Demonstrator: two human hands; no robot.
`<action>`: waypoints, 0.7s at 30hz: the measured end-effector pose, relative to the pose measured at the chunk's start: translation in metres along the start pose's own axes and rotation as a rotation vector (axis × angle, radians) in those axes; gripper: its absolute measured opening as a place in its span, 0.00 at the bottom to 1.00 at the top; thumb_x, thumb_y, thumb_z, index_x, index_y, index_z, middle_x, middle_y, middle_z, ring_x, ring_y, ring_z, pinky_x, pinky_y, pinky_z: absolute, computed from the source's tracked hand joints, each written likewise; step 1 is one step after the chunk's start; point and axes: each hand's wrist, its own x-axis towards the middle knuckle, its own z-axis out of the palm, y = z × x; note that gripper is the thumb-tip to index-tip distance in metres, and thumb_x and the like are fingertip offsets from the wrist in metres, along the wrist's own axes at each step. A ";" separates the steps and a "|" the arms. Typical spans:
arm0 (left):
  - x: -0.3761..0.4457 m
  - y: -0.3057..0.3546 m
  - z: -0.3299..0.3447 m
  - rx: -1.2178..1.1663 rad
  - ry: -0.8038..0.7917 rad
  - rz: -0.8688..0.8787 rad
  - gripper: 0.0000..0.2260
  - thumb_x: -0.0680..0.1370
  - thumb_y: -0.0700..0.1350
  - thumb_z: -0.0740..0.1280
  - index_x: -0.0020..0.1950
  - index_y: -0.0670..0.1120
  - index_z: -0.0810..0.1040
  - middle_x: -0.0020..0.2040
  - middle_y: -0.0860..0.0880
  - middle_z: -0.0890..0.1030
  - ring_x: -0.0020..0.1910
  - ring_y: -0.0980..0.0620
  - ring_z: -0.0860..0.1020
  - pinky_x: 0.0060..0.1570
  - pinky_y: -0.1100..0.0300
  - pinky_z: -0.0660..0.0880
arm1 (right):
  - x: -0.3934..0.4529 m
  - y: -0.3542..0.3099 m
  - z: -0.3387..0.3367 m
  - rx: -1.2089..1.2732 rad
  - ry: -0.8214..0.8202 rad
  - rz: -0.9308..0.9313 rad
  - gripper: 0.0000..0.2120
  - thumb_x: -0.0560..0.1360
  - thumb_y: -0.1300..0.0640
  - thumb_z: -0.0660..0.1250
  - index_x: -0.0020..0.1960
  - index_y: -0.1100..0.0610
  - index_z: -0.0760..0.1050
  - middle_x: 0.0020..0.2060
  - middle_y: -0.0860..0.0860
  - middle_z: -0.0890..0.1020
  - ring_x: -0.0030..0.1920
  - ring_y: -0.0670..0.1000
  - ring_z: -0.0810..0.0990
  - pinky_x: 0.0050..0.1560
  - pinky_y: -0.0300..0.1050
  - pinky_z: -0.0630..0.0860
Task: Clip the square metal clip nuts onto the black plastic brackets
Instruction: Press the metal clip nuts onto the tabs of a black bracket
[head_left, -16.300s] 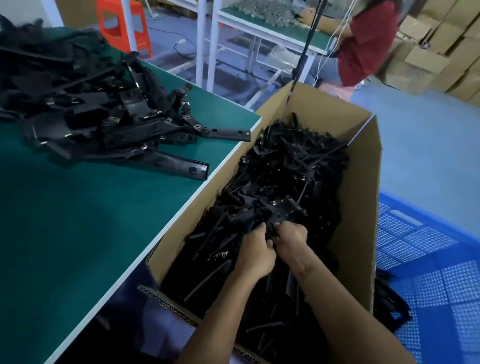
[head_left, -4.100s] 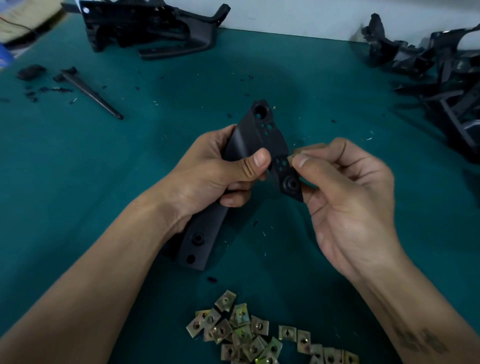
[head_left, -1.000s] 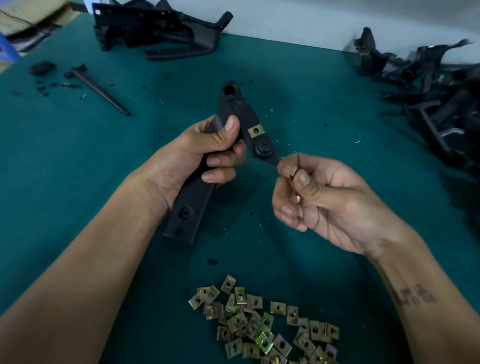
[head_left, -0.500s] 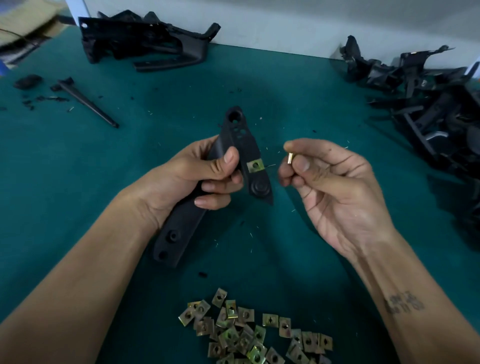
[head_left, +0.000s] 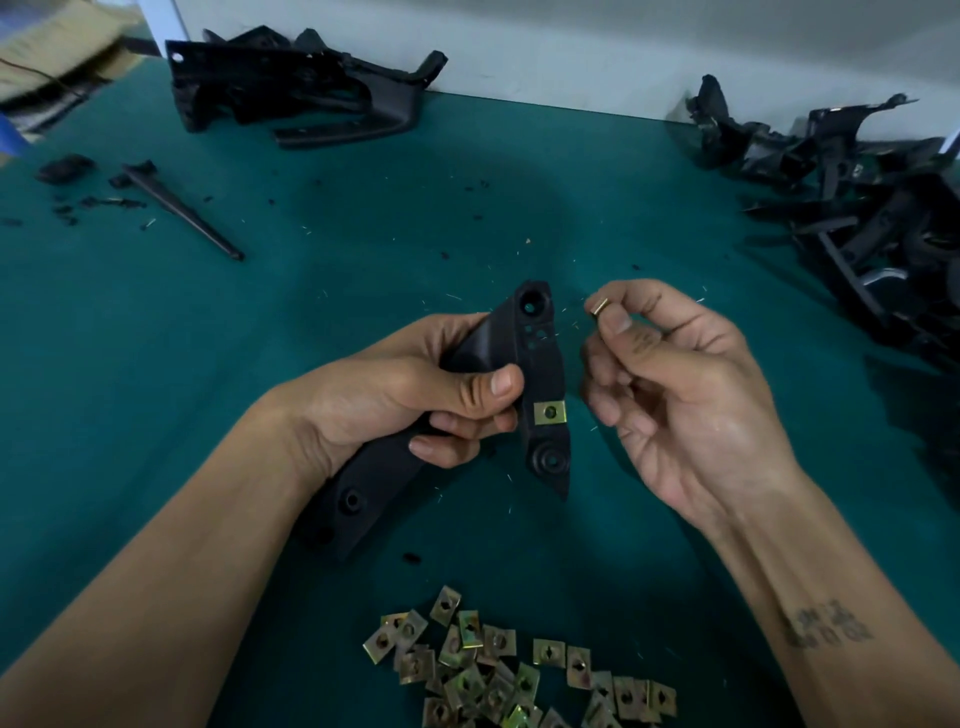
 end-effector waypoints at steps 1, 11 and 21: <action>0.000 0.000 0.000 -0.001 -0.004 -0.001 0.18 0.71 0.49 0.76 0.48 0.40 0.72 0.36 0.49 0.75 0.25 0.60 0.63 0.22 0.68 0.63 | 0.000 0.000 0.000 0.019 0.007 0.002 0.03 0.72 0.63 0.68 0.45 0.61 0.79 0.28 0.55 0.77 0.23 0.48 0.73 0.20 0.33 0.68; 0.001 -0.001 -0.001 0.019 0.006 -0.007 0.15 0.71 0.50 0.77 0.47 0.42 0.76 0.38 0.46 0.75 0.25 0.59 0.63 0.22 0.68 0.64 | 0.000 0.002 0.002 0.057 0.003 -0.115 0.06 0.71 0.67 0.69 0.46 0.61 0.81 0.35 0.56 0.83 0.34 0.51 0.82 0.35 0.38 0.77; 0.002 -0.001 -0.003 0.008 -0.013 -0.005 0.13 0.72 0.49 0.76 0.46 0.44 0.76 0.37 0.46 0.76 0.25 0.59 0.64 0.22 0.68 0.65 | 0.001 0.005 0.003 0.027 0.064 -0.124 0.08 0.71 0.73 0.68 0.43 0.61 0.78 0.35 0.57 0.84 0.38 0.51 0.85 0.39 0.38 0.80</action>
